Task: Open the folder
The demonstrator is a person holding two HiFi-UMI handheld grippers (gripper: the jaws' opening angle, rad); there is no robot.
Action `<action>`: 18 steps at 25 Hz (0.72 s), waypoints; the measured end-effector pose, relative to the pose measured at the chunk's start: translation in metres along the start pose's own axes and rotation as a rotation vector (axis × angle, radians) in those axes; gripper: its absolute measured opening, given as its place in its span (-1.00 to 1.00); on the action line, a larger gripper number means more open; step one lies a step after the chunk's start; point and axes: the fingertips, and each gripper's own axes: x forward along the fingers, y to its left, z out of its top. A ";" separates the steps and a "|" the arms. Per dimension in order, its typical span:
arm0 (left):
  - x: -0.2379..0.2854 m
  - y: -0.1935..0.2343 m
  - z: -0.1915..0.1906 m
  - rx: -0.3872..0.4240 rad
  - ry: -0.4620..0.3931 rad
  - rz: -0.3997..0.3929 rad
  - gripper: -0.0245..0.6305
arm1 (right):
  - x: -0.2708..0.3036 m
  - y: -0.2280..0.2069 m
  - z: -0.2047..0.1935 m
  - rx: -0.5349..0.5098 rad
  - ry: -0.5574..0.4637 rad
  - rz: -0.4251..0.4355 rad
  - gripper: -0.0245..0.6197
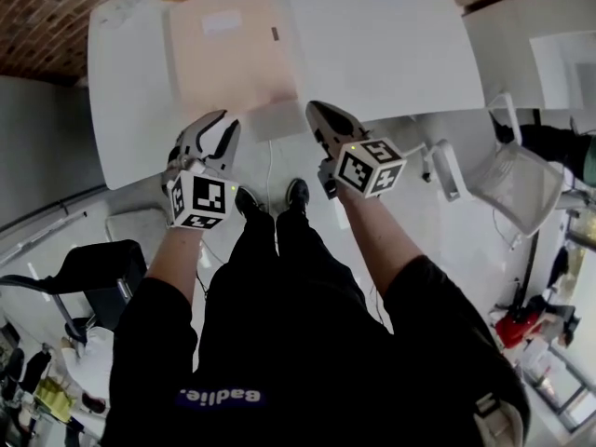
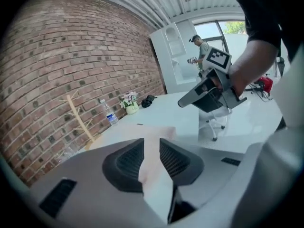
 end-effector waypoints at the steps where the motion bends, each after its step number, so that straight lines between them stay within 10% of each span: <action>1: 0.004 0.000 -0.004 0.030 0.023 0.002 -0.62 | 0.003 -0.004 -0.002 0.008 0.002 -0.001 -0.83; 18: 0.052 -0.005 -0.047 0.276 0.246 0.034 -0.50 | 0.029 -0.032 -0.017 0.034 0.023 0.018 -0.83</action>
